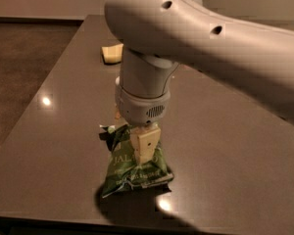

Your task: Pick green jalapeno chip bag

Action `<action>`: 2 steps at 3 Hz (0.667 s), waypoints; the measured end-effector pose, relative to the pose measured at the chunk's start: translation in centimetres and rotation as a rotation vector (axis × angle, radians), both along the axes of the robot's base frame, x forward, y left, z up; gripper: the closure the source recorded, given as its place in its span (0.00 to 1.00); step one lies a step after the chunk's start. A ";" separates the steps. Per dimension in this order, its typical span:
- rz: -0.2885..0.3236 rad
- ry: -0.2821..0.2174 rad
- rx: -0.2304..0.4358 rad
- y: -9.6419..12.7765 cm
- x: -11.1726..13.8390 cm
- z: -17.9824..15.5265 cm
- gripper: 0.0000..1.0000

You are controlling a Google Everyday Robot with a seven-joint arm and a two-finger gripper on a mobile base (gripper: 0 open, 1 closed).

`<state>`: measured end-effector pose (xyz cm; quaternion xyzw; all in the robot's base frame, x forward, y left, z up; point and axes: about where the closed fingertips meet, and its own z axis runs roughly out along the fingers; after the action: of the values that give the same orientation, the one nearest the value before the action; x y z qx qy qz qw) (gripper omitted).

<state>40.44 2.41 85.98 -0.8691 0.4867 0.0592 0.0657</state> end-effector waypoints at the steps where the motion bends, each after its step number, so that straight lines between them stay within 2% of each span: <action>1: -0.025 -0.011 0.009 -0.6 1.2 1.5 0.92; 2: -0.064 -0.034 0.020 -1.7 2.9 3.5 1.00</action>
Offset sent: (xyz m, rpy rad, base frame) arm 0.0541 -0.0374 0.0606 0.0271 -0.0487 -0.1227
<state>43.35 0.70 89.45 -0.8532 0.5126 0.0472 0.0846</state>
